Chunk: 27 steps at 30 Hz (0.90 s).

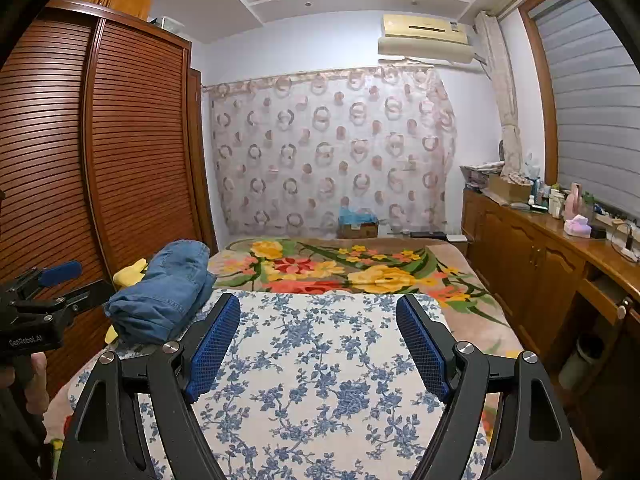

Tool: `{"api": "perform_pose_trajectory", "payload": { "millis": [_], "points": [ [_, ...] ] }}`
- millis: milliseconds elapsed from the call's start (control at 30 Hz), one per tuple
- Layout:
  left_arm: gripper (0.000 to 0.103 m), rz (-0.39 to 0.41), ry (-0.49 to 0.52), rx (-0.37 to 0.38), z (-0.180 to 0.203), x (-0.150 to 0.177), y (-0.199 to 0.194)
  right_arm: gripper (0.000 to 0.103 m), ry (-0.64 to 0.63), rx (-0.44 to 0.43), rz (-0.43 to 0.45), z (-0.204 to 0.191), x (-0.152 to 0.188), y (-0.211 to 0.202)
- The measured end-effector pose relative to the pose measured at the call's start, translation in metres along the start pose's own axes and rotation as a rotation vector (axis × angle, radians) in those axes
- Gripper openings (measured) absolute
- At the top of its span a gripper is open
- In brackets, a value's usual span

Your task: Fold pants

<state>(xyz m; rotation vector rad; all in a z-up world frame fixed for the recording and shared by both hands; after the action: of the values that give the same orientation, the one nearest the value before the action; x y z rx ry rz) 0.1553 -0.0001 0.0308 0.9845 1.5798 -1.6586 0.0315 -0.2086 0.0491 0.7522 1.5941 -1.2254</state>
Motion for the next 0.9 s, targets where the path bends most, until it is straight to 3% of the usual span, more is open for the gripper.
{"api": "perform_pose_trajectory", "payload": {
  "millis": [900],
  "points": [
    [0.096, 0.002, -0.004, 0.003, -0.0016, -0.0004, -0.0012, 0.082, -0.004, 0.000, 0.003, 0.0021, -0.0003, -0.0013]
  ]
}}
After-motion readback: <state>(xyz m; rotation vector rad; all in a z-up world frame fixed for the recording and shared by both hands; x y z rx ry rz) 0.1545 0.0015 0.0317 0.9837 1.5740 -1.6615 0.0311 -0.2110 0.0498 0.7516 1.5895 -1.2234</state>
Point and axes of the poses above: each gripper's, at about its wrist camera, not at the fingertips, and y roughly the way its jaws point, z to its right, x to its underside, the point moved 9 cm from there along y, roughly the way its jaws point, and after that the axes turned 9 degrees about -z, right-handed, at the moved point
